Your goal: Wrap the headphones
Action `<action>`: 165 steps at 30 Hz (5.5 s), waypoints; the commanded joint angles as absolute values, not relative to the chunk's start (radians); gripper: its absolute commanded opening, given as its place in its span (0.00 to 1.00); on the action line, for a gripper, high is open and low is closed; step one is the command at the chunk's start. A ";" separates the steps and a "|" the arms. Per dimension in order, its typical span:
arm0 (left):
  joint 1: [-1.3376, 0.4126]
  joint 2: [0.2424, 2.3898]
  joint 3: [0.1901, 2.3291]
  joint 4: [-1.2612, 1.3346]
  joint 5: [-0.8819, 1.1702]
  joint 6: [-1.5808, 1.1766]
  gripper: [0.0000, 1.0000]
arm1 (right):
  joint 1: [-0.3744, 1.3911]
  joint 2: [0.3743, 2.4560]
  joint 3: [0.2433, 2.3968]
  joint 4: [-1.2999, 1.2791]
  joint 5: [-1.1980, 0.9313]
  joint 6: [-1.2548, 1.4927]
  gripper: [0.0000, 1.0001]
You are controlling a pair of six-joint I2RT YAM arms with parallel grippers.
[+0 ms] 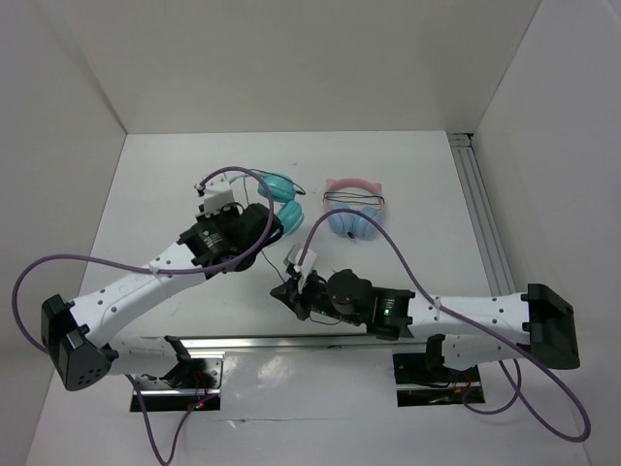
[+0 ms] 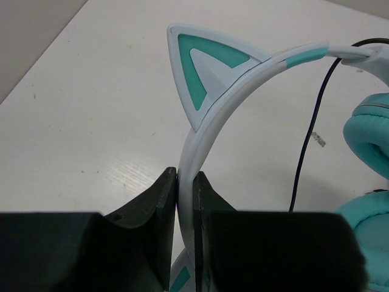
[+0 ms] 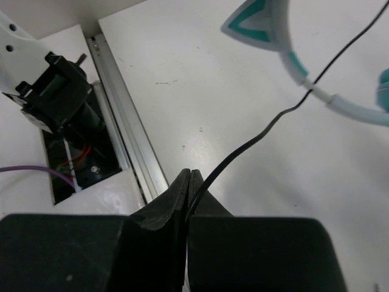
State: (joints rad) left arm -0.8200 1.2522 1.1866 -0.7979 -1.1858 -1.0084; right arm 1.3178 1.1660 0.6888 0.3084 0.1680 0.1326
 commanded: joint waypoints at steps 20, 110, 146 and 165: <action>-0.966 1.135 1.127 -0.876 -0.522 -0.503 0.00 | 1.308 1.068 0.974 -0.178 0.716 -0.212 0.04; -1.048 0.825 1.430 -0.795 -0.781 -0.541 0.00 | 0.753 1.939 0.540 1.109 -0.486 0.405 0.42; -1.048 0.798 1.402 -0.822 -0.848 -0.588 0.00 | 0.744 2.089 0.575 1.186 -0.488 0.471 0.12; -0.876 0.997 1.385 -0.783 -1.059 -0.709 0.00 | 0.906 1.736 0.502 0.901 -0.316 0.404 0.00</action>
